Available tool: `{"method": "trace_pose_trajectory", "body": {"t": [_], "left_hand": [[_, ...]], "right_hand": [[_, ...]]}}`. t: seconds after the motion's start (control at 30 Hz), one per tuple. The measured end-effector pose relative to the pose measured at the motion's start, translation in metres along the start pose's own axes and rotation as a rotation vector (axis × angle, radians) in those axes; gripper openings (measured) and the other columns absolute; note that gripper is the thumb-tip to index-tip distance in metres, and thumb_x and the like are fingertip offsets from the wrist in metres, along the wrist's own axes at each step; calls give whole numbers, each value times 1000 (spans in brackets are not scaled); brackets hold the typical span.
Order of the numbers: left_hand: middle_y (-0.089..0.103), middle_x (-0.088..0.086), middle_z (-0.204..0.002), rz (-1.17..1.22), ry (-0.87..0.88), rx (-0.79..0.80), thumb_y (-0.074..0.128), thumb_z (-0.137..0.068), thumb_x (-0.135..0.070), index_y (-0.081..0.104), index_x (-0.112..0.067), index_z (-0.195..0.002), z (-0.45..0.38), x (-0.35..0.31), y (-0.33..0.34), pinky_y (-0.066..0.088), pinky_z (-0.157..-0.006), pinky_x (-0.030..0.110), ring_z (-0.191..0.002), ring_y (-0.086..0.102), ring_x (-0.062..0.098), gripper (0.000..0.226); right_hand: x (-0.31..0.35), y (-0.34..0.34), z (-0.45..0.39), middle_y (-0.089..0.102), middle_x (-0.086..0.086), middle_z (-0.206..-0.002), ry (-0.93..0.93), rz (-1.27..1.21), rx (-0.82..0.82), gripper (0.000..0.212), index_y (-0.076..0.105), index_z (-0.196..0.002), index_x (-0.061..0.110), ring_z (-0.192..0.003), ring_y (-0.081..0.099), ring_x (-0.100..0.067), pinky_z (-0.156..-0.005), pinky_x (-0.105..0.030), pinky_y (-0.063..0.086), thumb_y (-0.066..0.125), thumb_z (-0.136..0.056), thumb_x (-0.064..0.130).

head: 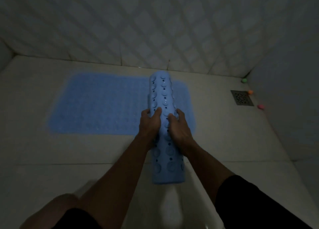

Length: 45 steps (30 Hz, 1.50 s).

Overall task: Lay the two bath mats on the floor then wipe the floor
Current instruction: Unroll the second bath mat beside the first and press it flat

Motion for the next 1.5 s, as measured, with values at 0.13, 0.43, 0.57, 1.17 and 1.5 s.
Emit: {"method": "trace_pose_trajectory", "body": {"t": [0.13, 0.43, 0.57, 1.17, 1.5], "left_hand": [[62, 5, -125, -41, -14, 55, 61, -68, -68, 50, -18, -136, 11, 45, 35, 56, -92, 48, -106, 65, 25, 86], [64, 5, -124, -136, -22, 94, 65, -74, -67, 51, -16, -136, 39, 159, 93, 57, -91, 45, -104, 67, 21, 82], [60, 2, -123, -104, -5, 63, 66, -88, -52, 44, -17, -136, 61, 184, 108, 55, -95, 44, -109, 64, 21, 63], [58, 3, -121, -230, -31, 26, 67, -84, -55, 40, -17, -136, 105, 209, 124, 53, -97, 46, -108, 62, 22, 69], [62, 11, -130, -424, 86, -82, 58, -95, -43, 42, -14, -142, 111, 198, 112, 52, -98, 43, -113, 62, 28, 57]], "right_hand": [[-42, -30, 16, 45, -8, -147, 39, -31, -55, 60, 22, -152, 28, -129, 48, -28, -96, -29, 38, 35, -100, 55], [-174, -64, 33, 54, 0, -140, 81, -62, -60, 63, 24, -150, 31, -117, 57, -19, -99, -36, 48, 40, -96, 60], [-201, -78, 46, 46, -2, -147, 34, -49, -45, 65, 16, -154, 31, -126, 52, -21, -106, -39, 43, 36, -98, 58], [-241, -102, 73, 53, -4, -141, -12, -26, -34, 59, 22, -152, 25, -117, 57, -21, -94, -27, 43, 38, -100, 49], [-229, -94, 74, 46, -14, -138, 34, 262, -92, 57, 26, -150, 32, -124, 42, -35, -101, -46, 35, 34, -97, 54]]}}
Point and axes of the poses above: each hand's wrist, its own z-axis away from the middle knuckle, its own y-axis out of the palm, x = y × z, the point moved 1 cm from there along -z, towards the middle knuckle
